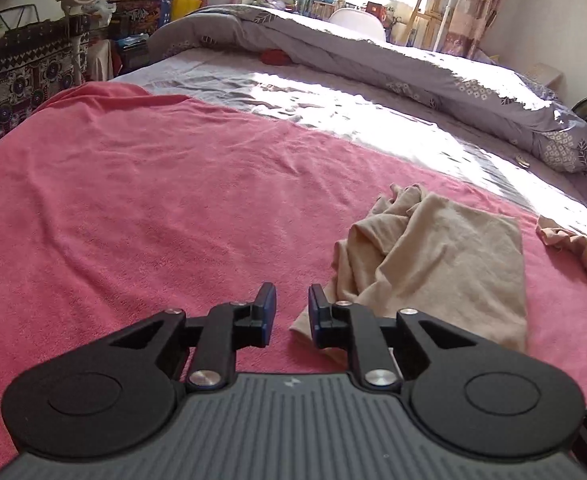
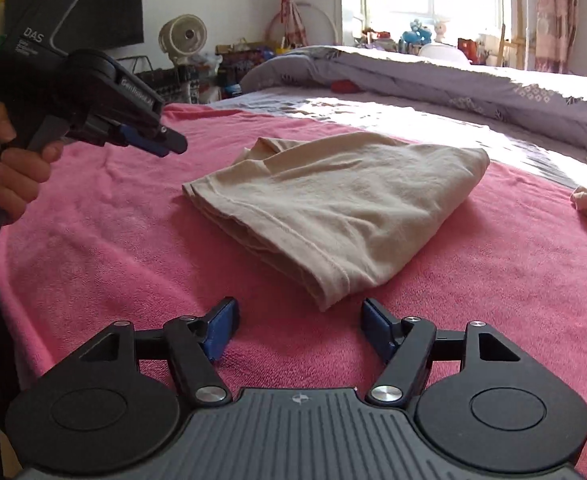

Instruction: Fold clothes

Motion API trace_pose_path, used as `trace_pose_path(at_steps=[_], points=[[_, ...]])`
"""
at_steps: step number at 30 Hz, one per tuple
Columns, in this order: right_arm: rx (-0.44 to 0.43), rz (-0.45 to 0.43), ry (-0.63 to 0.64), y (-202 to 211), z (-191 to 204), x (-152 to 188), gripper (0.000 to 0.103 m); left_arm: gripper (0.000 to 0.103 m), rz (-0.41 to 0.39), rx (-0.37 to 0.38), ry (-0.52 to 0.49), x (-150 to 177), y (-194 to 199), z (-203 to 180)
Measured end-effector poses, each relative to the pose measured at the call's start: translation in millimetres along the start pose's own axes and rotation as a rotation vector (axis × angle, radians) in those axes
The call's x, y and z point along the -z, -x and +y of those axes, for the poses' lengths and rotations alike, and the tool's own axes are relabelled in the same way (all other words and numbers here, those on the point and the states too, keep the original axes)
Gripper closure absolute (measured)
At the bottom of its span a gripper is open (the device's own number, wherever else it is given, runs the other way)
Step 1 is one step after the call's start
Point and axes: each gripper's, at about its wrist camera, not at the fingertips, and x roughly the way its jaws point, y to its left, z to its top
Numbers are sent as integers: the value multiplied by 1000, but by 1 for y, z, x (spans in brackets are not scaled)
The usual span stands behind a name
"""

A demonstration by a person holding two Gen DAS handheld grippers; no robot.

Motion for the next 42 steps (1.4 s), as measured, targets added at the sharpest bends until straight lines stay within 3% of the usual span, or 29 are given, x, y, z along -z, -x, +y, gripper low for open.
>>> trace_pose_path(at_steps=[1, 6, 8, 10, 14, 18, 20, 24, 25, 27, 30, 33, 34, 38, 40, 42], points=[[-10, -4, -6, 5, -2, 2, 35, 67, -9, 30, -36, -3, -3, -15], [-38, -2, -13, 22, -7, 6, 30, 56, -5, 135, -219, 0, -33, -88], [-44, -8, -12, 26, -6, 6, 27, 56, 35, 81, -285, 13, -54, -102], [-45, -16, -17, 29, -7, 6, 26, 53, 97, -6, -323, 29, -79, -100], [-40, -59, -72, 44, -16, -4, 26, 50, 16, 56, -285, 48, -73, -72], [26, -244, -65, 54, -25, -34, 4, 49, 16, 33, -308, 50, -61, -65], [60, -278, -48, 39, -30, -49, 4, 48, 13, 23, -310, 53, -54, -57], [65, -216, -79, -2, -43, -60, 5, 40, 10, 11, -266, 57, -39, -32], [64, -165, -86, -15, -45, -56, 5, 37, 15, -17, -258, 59, -36, -27], [57, -5, -84, -43, -48, -36, 5, 20, 26, -80, -244, 62, -32, -16], [30, -16, -100, -38, -50, -24, 0, 21, 65, -116, -161, 58, -24, 2], [14, -3, -116, -34, -52, -21, 0, 36, 53, -228, -187, 44, -15, -1], [13, -6, -118, -33, -52, -20, 0, 37, 27, -223, -197, 36, -11, -5], [18, -10, -113, -32, -49, -20, 0, 32, -110, -78, -273, -6, -2, -44], [15, -13, -118, -32, -50, -20, 0, 28, -144, -17, -334, -20, -16, -70], [11, -16, -123, -32, -51, -20, 0, 27, -129, 12, -393, -27, -44, -95]])
